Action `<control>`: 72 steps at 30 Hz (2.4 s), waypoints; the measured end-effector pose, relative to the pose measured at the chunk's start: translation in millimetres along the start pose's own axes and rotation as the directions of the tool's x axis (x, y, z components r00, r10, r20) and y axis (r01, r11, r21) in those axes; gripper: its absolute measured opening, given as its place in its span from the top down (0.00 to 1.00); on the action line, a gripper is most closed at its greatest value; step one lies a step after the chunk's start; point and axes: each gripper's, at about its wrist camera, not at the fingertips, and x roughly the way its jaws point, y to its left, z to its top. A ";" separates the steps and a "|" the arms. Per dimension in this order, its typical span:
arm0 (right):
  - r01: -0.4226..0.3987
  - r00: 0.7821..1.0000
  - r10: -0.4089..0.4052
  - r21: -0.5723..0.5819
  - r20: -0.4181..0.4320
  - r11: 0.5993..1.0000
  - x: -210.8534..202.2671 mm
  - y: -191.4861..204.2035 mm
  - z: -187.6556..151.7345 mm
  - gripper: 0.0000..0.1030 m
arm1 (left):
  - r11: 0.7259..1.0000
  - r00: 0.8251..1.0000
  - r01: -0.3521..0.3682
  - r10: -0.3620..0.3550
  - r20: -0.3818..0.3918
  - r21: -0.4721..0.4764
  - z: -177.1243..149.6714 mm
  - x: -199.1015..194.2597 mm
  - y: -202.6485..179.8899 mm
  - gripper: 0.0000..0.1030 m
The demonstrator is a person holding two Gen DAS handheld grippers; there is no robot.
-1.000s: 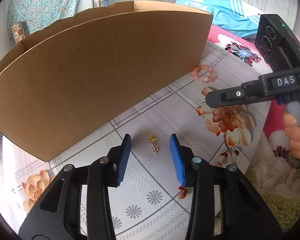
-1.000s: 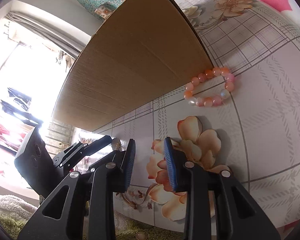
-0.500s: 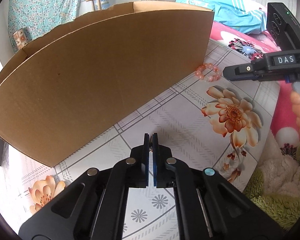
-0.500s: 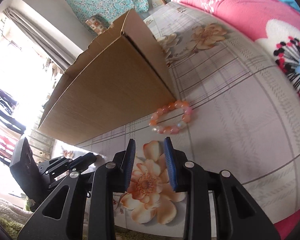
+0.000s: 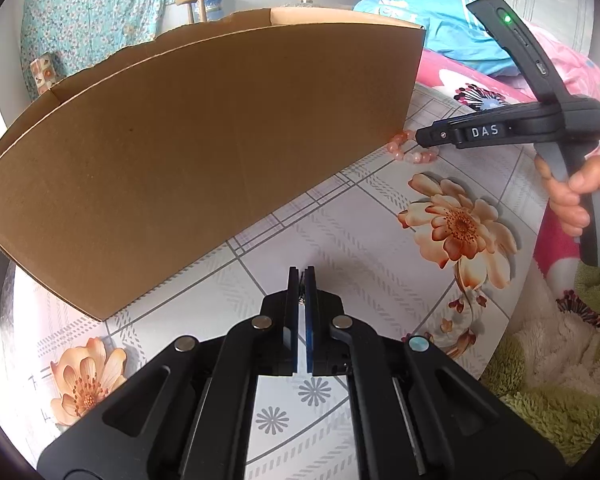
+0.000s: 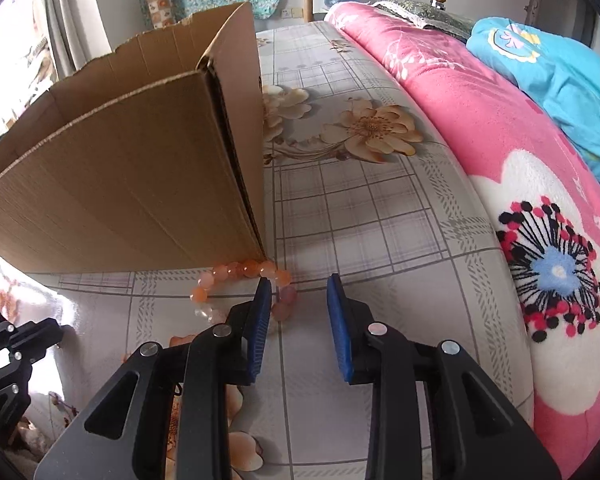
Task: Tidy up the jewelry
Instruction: 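Close the left gripper on the small gold pendant while the right gripper moves to the bead bracelet, then close the right gripper on the orange-pink bead bracelet while the left gripper holds the pendant, then carry the bead bracelet with the right gripper into the box while the left gripper carries the pendant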
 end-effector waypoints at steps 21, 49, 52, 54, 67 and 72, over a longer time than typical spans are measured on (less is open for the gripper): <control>-0.116 0.988 0.108 0.062 0.112 0.991 -58.4 -4.2 1.0 0.91 | 0.997 0.998 0.037 -0.034 0.044 -0.066 -3.7 -15.7 19.5 0.99; -0.043 0.996 0.039 -0.041 -0.084 0.998 -19.6 1.7 -27.3 0.75 | 0.990 0.994 0.004 -0.019 -0.104 -0.143 9.3 0.5 22.5 0.99; -0.032 0.995 0.026 -0.068 -0.100 0.997 -18.1 7.3 -22.7 0.74 | 0.988 0.992 0.001 -0.021 -0.126 -0.151 13.0 3.1 22.0 0.99; -0.031 0.993 0.023 -0.072 -0.113 0.997 -16.1 8.8 -19.1 0.74 | 0.986 0.990 0.003 -0.026 -0.137 -0.165 15.0 4.5 22.8 0.99; -0.073 0.991 0.068 -0.041 -0.117 0.996 -23.7 10.7 -11.9 0.91 | 0.975 0.983 0.019 -0.058 -0.173 -0.223 17.3 8.6 28.9 0.99; -0.079 0.994 0.075 -0.045 -0.077 0.996 -40.1 16.0 -8.5 0.91 | 0.973 0.983 0.017 -0.058 -0.174 -0.229 16.5 7.7 30.7 0.99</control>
